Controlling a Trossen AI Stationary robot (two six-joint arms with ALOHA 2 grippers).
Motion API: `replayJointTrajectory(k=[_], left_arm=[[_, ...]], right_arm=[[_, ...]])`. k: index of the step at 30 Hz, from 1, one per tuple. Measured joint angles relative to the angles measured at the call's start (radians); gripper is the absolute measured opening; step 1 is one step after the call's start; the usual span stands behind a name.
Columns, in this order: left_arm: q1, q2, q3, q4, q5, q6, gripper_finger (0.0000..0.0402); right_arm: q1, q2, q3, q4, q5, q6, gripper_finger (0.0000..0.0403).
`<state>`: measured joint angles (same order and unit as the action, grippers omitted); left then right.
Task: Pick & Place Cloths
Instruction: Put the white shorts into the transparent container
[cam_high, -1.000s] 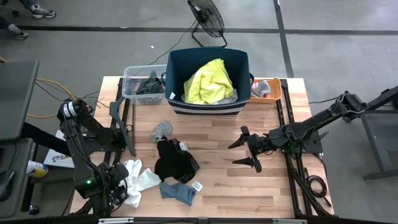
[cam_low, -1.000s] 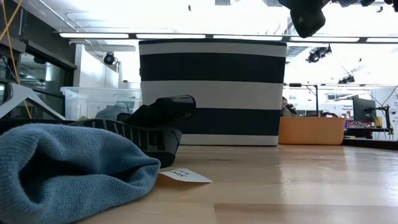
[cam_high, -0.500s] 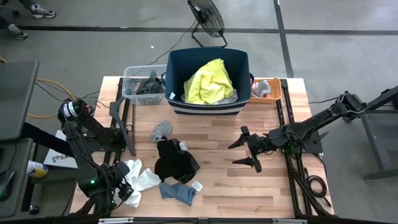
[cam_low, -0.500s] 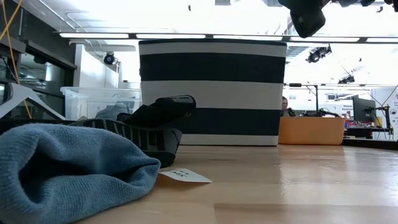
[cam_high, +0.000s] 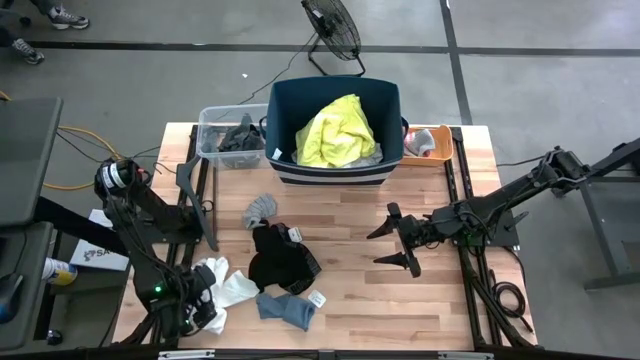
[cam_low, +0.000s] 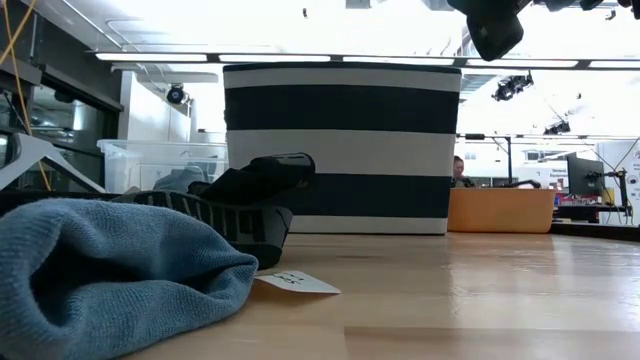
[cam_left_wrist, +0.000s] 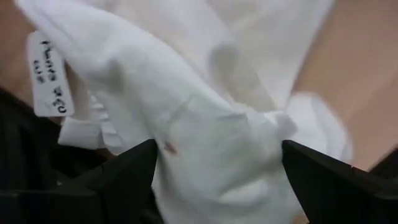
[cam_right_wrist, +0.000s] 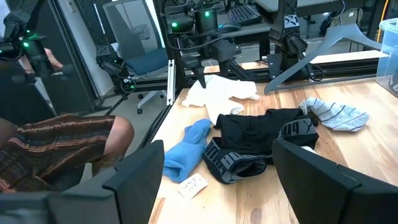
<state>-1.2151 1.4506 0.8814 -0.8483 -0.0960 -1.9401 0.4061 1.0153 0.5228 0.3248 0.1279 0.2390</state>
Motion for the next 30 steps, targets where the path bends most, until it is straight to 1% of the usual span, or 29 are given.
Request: replayJointTrajectory(k=[4, 8, 12, 18, 22, 26, 30], left_arm=[[-0.003, 0.004, -0.001, 0.003, 0.016, 0.177, 0.0337], [-0.002, 0.027, -0.001, 0.005, 0.016, 0.303, 0.0337], [-0.002, 0.076, -0.001, 0.025, 0.017, 0.426, 0.0337], [-0.002, 0.155, 0.000, 0.041, 0.012, 0.523, 0.0337], [-0.002, 0.183, 0.003, 0.057, -0.024, 0.597, 0.0335], [-0.003, 0.189, 0.003, 0.069, -0.054, 0.663, 0.0311], [-0.003, 0.190, 0.003, 0.077, -0.081, 0.687, 0.0262]], right_arm=[[0.000, 0.000, 0.000, 0.000, 0.000, 0.000, 0.0291], [0.000, 0.000, 0.000, 0.000, 0.000, 0.000, 0.0291], [0.000, 0.000, 0.001, 0.000, 0.000, 0.000, 0.0291], [0.000, 0.000, 0.001, 0.000, 0.000, 0.000, 0.0291], [0.000, 0.000, 0.001, 0.000, 0.000, 0.000, 0.0291], [0.000, 0.000, 0.001, 0.000, 0.000, 0.000, 0.0291], [0.000, 0.000, 0.001, 0.000, 0.000, 0.000, 0.0291]])
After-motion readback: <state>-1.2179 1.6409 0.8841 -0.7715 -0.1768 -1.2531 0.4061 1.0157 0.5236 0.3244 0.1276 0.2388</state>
